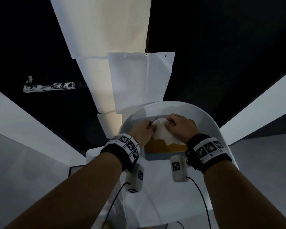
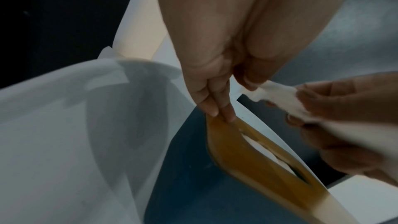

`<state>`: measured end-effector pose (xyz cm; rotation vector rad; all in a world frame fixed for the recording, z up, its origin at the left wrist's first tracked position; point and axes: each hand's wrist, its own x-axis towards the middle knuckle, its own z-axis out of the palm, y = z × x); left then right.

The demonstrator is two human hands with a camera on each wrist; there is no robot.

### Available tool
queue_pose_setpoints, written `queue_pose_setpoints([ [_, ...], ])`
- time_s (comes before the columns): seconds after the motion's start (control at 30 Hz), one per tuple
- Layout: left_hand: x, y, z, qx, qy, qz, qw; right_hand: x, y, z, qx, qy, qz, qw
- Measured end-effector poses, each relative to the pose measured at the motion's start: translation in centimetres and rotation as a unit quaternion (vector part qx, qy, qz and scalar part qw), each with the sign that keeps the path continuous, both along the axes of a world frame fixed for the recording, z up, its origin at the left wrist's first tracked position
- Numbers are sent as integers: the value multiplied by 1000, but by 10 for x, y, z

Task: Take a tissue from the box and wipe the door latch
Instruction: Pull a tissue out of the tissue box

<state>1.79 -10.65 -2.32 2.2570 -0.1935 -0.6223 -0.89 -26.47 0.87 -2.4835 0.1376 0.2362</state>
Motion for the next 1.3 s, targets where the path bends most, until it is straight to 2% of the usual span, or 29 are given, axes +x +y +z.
queue_pose_setpoints([
  [0.07,2,2,3,47,-26,-16,998,-3,3,3,17,45,26,999],
  [0.17,9,7,2,68,-44,28,996,-7,6,3,37,114,67,990],
  [0.23,11,10,-1,84,-56,38,994,-7,6,-2,32,118,58,991],
  [0.37,7,20,-2,90,-74,91,989,-5,2,-7,-18,52,27,998],
  [0.43,6,26,-3,84,-66,110,988,-5,2,-2,-28,19,39,999],
  [0.57,4,37,-1,35,-53,153,986,-3,8,8,-17,6,69,997],
  [0.63,3,40,6,31,-53,145,987,0,13,11,8,-9,69,998],
  [0.77,2,50,17,-50,16,171,984,4,27,13,81,-41,66,994],
  [0.83,1,59,20,-36,7,175,984,5,37,17,88,-52,68,992],
  [0.93,-7,77,29,-28,4,159,987,9,56,24,44,-63,119,990],
  [1.0,-11,87,35,15,-13,129,991,11,69,30,17,-83,143,986],
  [1.1,-17,103,45,27,-57,158,985,12,87,45,64,-116,145,981],
  [1.2,-20,121,56,-24,-80,193,978,11,106,58,158,-120,105,975],
  [1.3,-20,144,68,-4,-125,204,971,14,126,65,153,-134,76,976],
])
